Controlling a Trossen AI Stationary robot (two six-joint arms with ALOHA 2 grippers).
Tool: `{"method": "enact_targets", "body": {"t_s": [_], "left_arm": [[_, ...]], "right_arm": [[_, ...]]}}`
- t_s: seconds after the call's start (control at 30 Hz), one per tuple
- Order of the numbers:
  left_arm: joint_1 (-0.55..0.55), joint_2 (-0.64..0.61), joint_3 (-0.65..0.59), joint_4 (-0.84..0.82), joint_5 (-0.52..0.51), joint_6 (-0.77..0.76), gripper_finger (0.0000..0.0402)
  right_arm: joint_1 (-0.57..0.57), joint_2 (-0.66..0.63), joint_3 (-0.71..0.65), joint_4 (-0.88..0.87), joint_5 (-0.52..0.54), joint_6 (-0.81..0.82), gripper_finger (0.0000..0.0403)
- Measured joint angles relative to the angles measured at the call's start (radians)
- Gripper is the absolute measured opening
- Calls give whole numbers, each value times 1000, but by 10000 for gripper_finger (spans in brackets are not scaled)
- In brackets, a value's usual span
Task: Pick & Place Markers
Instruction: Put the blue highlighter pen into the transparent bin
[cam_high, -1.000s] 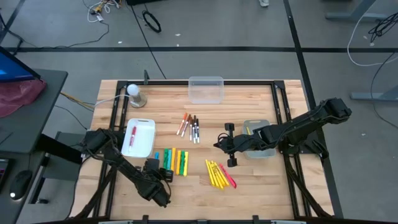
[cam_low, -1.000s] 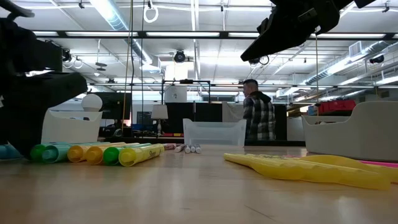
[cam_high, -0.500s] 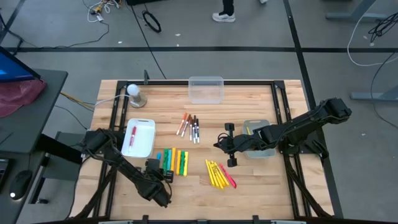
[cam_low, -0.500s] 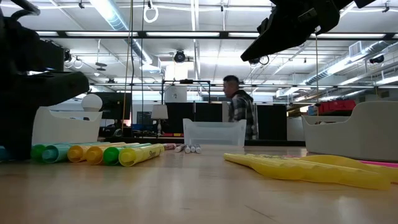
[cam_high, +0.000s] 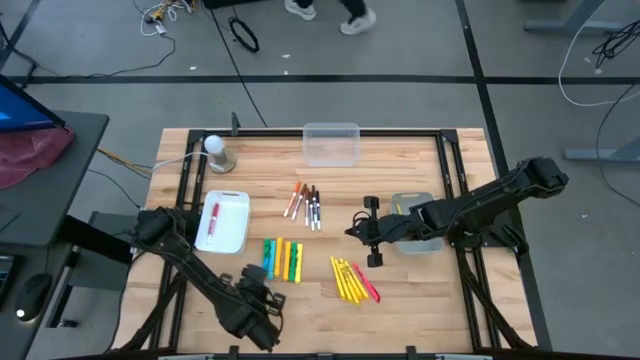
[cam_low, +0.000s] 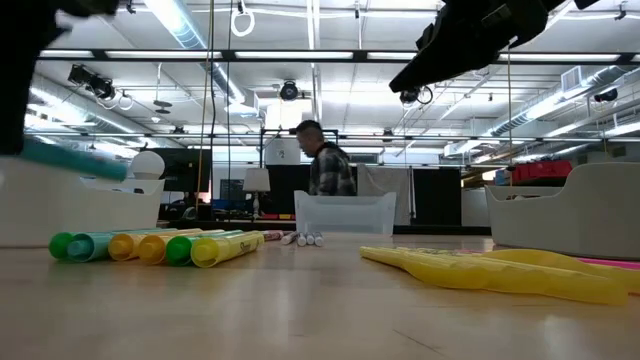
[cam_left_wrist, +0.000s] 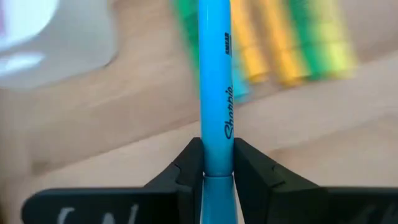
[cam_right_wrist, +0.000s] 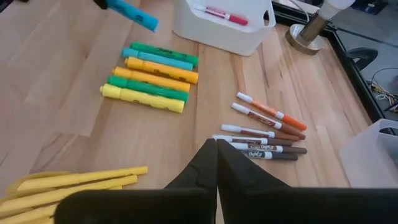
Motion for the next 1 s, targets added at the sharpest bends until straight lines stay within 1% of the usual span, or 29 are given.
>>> {"method": "enact_targets", "body": {"t_s": [0.03,0.1,0.13,0.27,0.33,0.4,0.47,0.53,0.63,0.73,0.8,0.9,1.0], "left_arm": [[0,0,22,0,-48,33,70],[2,-1,56,4,-175,100,71],[6,-1,70,6,-244,134,71],[38,-2,82,81,-482,300,69],[69,-2,82,136,-548,402,69],[108,-2,82,204,-580,515,69],[150,-2,82,295,-629,648,69],[191,-2,82,411,-676,812,69],[247,-2,82,604,-706,1071,69],[294,-2,82,799,-702,1313,69],[316,-2,82,917,-684,1446,69],[339,-2,82,1035,-643,1577,69],[354,-2,82,1093,-608,1629,69]], "right_arm": [[0,-3,0,-9,0,0,4],[0,-4,-1,-9,-16,-2,4],[-1,-4,-12,22,-30,-3,4],[-8,-4,-139,302,-96,-3,4],[-10,-3,-210,463,-117,13,5],[-14,-3,-270,604,-131,55,10],[-21,-3,-320,697,-149,107,23],[-32,-3,-365,783,-181,152,45],[-48,-3,-424,907,-222,192,91],[-51,-3,-484,1077,-230,185,144],[-46,-3,-521,1212,-232,168,178],[-45,-3,-562,1362,-236,166,214],[-42,-3,-575,1440,-236,166,228]]}}
